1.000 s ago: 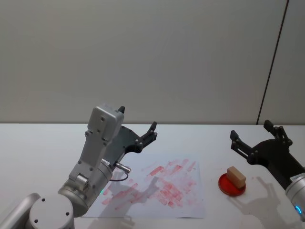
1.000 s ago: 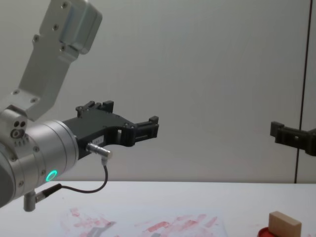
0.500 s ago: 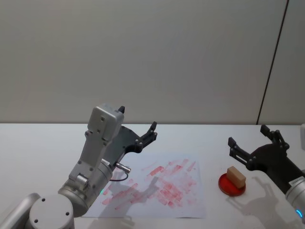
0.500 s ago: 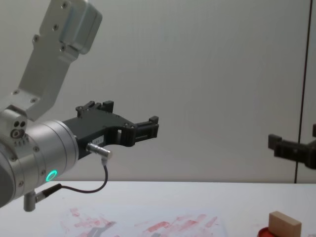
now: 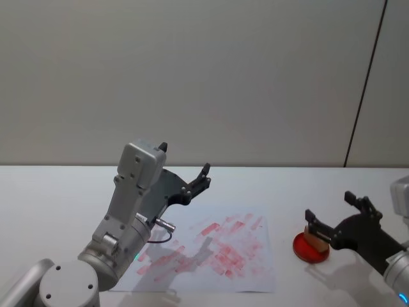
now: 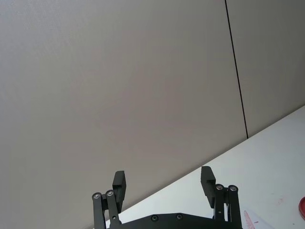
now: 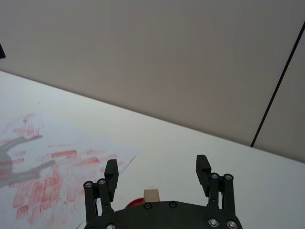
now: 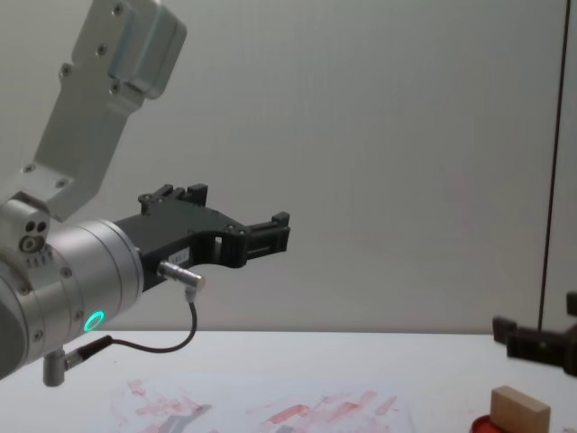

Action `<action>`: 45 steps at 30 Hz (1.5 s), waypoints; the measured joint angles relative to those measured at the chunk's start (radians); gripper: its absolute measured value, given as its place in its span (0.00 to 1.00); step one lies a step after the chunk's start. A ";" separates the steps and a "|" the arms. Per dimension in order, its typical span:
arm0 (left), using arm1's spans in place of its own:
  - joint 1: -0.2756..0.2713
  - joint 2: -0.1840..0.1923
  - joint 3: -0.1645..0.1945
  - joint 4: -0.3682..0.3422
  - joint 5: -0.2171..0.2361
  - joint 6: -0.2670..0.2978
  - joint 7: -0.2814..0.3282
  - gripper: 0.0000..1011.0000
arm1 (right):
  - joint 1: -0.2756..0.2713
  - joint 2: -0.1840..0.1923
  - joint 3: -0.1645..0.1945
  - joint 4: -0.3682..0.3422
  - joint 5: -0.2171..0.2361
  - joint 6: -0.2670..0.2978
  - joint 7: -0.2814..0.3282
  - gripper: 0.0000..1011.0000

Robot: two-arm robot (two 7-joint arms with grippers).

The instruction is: Use the one hand to pick up the stamp and affix it onto the A4 paper.

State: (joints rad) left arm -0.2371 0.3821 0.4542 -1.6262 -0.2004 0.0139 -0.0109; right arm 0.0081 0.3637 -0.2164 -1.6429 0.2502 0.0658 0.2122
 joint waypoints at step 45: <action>0.000 0.000 0.000 0.000 0.000 0.000 0.000 0.99 | 0.070 -0.042 -0.022 0.177 0.023 0.129 0.081 0.37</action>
State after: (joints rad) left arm -0.2372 0.3821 0.4542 -1.6262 -0.2004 0.0139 -0.0109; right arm 0.0783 0.3217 -0.2388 -1.4655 0.2735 0.1945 0.2931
